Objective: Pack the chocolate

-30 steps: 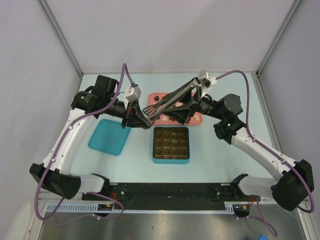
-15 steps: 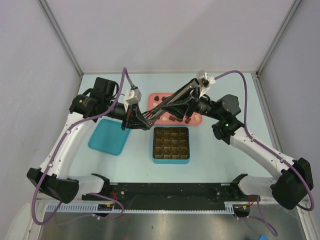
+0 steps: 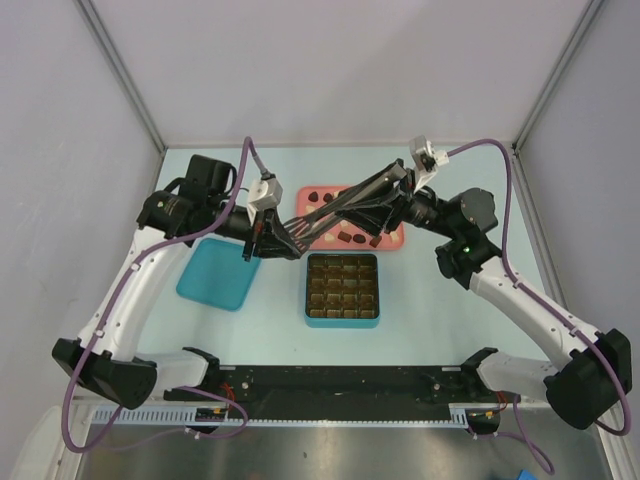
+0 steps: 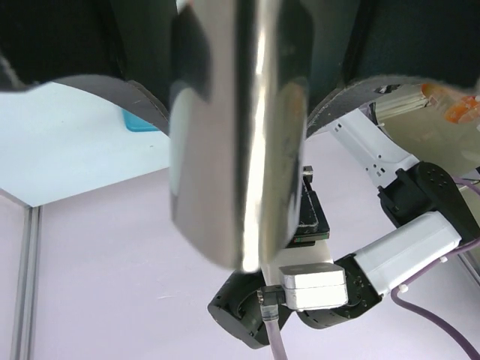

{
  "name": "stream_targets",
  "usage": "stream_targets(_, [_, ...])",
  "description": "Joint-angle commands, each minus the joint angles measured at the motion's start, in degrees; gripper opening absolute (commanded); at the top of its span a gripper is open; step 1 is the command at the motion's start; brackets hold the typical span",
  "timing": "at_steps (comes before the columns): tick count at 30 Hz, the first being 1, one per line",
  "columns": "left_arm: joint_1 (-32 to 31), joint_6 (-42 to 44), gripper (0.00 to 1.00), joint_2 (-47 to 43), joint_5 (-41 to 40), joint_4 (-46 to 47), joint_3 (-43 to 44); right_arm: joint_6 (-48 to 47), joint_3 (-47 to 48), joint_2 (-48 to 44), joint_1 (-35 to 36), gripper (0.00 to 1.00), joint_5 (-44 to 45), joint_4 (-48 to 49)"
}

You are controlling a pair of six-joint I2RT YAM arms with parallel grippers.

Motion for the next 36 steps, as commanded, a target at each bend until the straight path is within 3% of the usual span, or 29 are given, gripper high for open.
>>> stream_targets(1, [-0.32, 1.15, 0.01, -1.89, 1.03, -0.08, 0.19, 1.21, 0.7, -1.79, -1.0, 0.55, -0.39, 3.31])
stream_targets(14, [-0.85, 9.05, 0.02, 0.12, 0.24, -8.42, 3.18, 5.87, 0.7, 0.49, -0.91, 0.55, -6.01, 8.67])
stream_targets(27, [-1.29, 7.74, 0.02, -0.57, -0.9, -7.47, 4.5, 3.06, 0.7, 0.5, 1.46, 0.6, -4.53, 4.02])
stream_targets(36, [-2.52, 5.64, 0.01, -2.16, -3.01, -4.66, 3.01, 0.78, 0.79, 0.94, 3.91, 0.49, 1.1, 2.08])
